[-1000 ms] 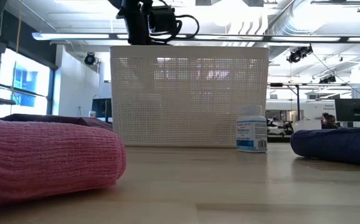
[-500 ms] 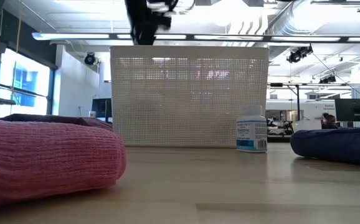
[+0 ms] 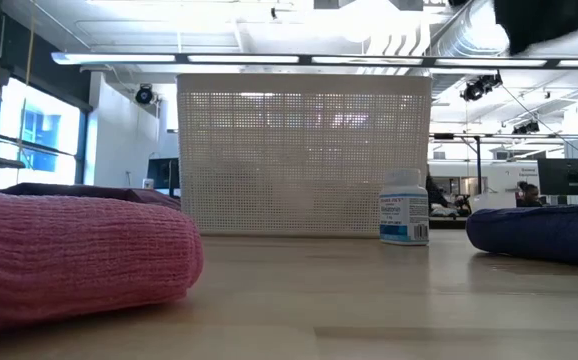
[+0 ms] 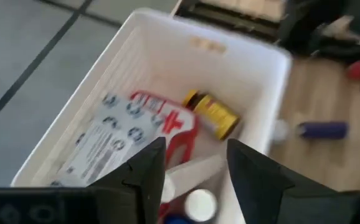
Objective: Pick & place medical supplies in basket/bin
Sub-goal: Put the purple rolled bandage into the white bin
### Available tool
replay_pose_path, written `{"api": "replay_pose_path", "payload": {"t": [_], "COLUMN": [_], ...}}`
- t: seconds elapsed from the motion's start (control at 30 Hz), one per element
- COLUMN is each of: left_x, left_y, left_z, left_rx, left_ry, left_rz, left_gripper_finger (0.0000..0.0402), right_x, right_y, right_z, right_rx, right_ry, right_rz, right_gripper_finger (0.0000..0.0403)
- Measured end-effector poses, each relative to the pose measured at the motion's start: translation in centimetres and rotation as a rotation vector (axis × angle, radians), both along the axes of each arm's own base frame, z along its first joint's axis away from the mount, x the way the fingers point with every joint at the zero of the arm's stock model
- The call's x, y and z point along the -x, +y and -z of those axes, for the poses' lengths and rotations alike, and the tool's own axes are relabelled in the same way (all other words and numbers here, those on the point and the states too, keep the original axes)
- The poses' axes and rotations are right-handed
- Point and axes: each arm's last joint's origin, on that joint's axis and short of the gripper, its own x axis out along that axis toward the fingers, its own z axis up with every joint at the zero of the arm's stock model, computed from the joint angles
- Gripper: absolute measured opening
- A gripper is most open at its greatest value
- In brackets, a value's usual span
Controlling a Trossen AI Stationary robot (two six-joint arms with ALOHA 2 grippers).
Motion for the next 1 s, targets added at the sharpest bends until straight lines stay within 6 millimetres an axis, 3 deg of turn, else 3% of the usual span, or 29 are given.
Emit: {"api": "replay_pose_path", "payload": {"t": [0.2, 0.37, 0.5, 0.67, 1.0], "left_x": [1.4, 1.5, 1.5, 1.5, 1.3], "left_y": [-4.0, -7.1, -9.4, -10.8, -10.9], "left_z": [-0.8, -0.5, -0.1, 0.7, 1.2], "left_rx": [0.091, 0.191, 0.204, 0.194, 0.180], "left_ry": [-0.044, -0.016, 0.032, 0.130, 0.162], "left_rz": [0.054, 0.069, 0.139, 0.185, 0.238], "left_gripper_finger": [0.0187, 0.0182, 0.0183, 0.0178, 0.0177], "right_x": [0.3, 0.1, 1.0, 1.2, -0.6], "right_y": [1.4, 1.7, 1.0, 0.6, 1.2], "right_z": [6.8, 10.5, 13.0, 14.4, 16.2], "right_rx": [-0.084, -0.180, -0.172, -0.147, -0.097], "right_ry": [0.055, -0.028, 0.019, -0.025, -0.060], "right_rz": [0.003, 0.064, 0.112, 0.130, 0.059], "right_gripper_finger": [0.0198, 0.0198, 0.0198, 0.0198, 0.0198]}}
